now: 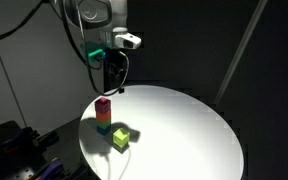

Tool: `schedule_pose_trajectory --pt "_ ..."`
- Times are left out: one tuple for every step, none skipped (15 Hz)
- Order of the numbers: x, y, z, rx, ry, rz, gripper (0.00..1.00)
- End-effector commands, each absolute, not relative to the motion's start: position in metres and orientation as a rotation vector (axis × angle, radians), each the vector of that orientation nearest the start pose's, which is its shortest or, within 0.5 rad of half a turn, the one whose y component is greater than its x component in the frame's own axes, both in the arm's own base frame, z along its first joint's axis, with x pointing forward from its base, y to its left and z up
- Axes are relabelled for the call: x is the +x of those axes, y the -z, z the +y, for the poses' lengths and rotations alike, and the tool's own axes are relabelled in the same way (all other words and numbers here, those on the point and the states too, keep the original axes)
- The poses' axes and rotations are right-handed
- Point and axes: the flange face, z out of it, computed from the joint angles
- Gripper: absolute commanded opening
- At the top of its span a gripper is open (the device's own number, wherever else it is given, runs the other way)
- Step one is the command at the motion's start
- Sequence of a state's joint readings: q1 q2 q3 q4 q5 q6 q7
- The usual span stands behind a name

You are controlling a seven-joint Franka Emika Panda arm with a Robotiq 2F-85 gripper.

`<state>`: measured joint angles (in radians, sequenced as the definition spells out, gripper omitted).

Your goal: Put the yellow block on top of the pink block

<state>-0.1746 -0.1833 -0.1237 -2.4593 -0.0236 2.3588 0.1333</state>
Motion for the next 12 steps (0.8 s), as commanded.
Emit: schedule_pose_trajectory --pt "0.45 -0.375 -0.148 -3.052 0.083 0.66 1.0" --pt "0.45 -0.373 -0.15 -3.049 0.062 0.665 1.0" --pt "0.45 -0.373 -0.153 -3.045 0.048 0.673 1.0" --pt "0.45 -0.372 -0.156 -3.039 0.031 0.682 1.0" --pt "0.451 -0.372 -0.16 -3.034 0.016 0.689 1.0" --pt "0.452 -0.372 -0.164 -3.029 0.006 0.696 1.0" --pt "0.453 -0.372 -0.168 -3.027 -0.003 0.697 1.0" --pt "0.455 -0.371 -0.173 -3.035 0.002 0.691 1.0" --pt "0.457 -0.371 -0.178 -3.041 0.002 0.683 1.0" --pt "0.459 -0.37 -0.183 -3.046 0.01 0.677 1.0" --pt "0.461 -0.369 -0.186 -3.05 0.016 0.671 1.0" --pt "0.463 -0.367 -0.189 -3.052 0.018 0.667 1.0"
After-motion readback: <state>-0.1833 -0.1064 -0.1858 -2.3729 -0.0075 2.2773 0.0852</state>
